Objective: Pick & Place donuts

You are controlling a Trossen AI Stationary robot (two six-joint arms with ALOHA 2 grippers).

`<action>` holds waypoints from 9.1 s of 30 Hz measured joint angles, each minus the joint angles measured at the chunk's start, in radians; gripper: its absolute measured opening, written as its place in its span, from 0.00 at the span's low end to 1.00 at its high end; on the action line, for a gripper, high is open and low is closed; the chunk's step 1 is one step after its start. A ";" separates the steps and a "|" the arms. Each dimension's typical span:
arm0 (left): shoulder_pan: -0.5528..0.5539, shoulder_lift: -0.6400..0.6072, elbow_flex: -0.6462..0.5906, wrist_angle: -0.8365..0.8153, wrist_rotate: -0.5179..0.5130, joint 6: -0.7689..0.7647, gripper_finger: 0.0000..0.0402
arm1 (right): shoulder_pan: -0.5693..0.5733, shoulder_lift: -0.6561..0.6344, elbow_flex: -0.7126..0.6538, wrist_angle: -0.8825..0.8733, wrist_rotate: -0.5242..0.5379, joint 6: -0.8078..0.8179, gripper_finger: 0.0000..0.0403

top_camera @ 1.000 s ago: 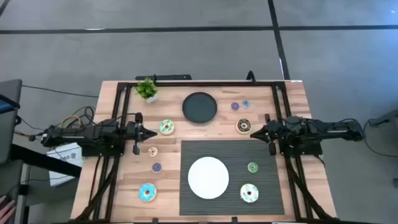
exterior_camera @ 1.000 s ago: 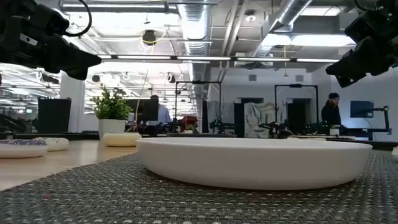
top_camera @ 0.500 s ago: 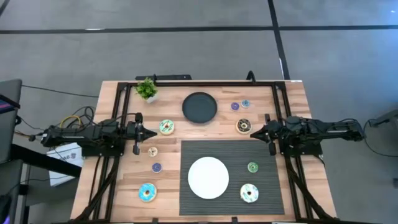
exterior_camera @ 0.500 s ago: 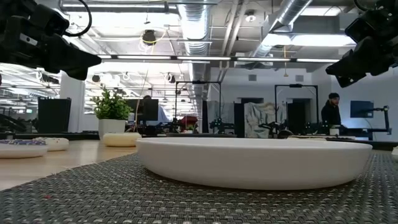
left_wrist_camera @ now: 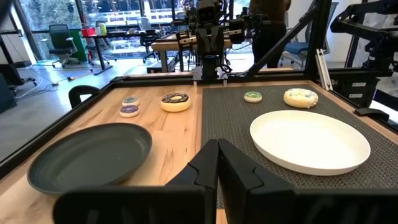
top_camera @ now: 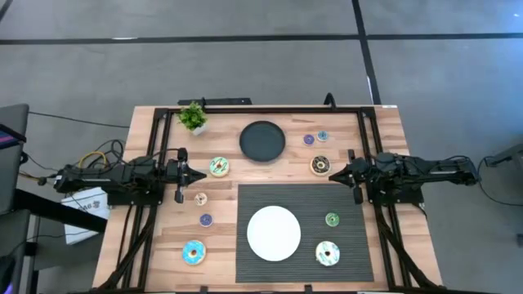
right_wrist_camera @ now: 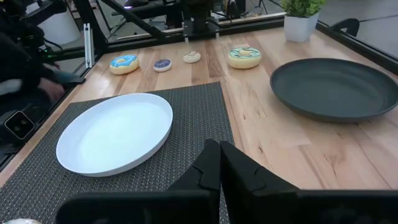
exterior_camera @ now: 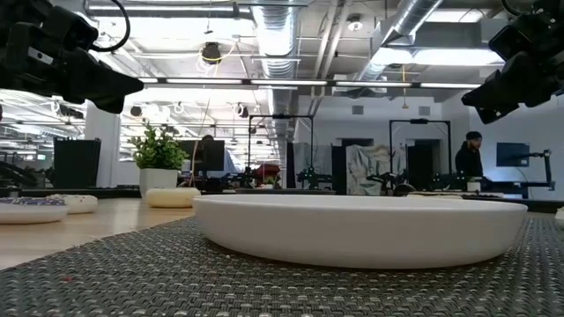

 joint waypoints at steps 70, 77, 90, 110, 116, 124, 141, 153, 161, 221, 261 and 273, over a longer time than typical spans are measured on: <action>0.000 0.000 0.039 0.004 0.003 -0.011 0.00 | 0.000 0.000 0.000 0.000 0.000 0.000 0.00; -0.001 0.028 0.184 -0.239 0.017 -0.113 0.00 | 0.000 0.000 0.000 0.000 0.000 0.000 0.00; -0.019 0.367 0.441 -0.492 -0.067 -0.215 0.00 | 0.000 0.000 0.000 0.000 0.000 0.000 0.00; -0.037 1.097 0.756 -0.799 -0.076 -0.247 0.19 | 0.000 0.000 0.000 0.000 0.000 0.000 0.00; -0.038 1.167 0.766 -0.823 0.008 -0.259 0.38 | 0.000 0.000 0.000 0.000 0.000 0.000 0.00; -0.103 1.221 0.767 -0.834 -0.069 -0.321 0.60 | 0.000 0.000 0.000 0.000 0.000 0.000 0.00; -0.243 1.240 0.766 -0.871 -0.168 -0.530 0.58 | 0.000 0.000 0.000 0.001 0.000 0.000 0.00; -0.206 1.239 0.746 -0.917 -0.169 -1.030 0.54 | 0.000 0.000 0.000 0.000 0.000 0.000 0.00; -0.170 1.239 0.624 -0.826 -0.070 -1.218 0.54 | 0.000 0.000 0.000 0.000 0.000 0.000 0.00; -0.169 1.239 0.598 -0.770 0.005 -1.156 0.08 | 0.000 0.000 0.000 0.000 0.000 0.000 0.00; 0.488 1.947 1.615 -0.808 0.104 -0.101 0.08 | 0.000 0.000 0.000 0.000 0.000 0.000 0.00; 0.564 2.214 1.885 -0.934 0.054 -0.058 0.08 | 0.000 0.000 0.000 0.000 0.000 0.000 0.00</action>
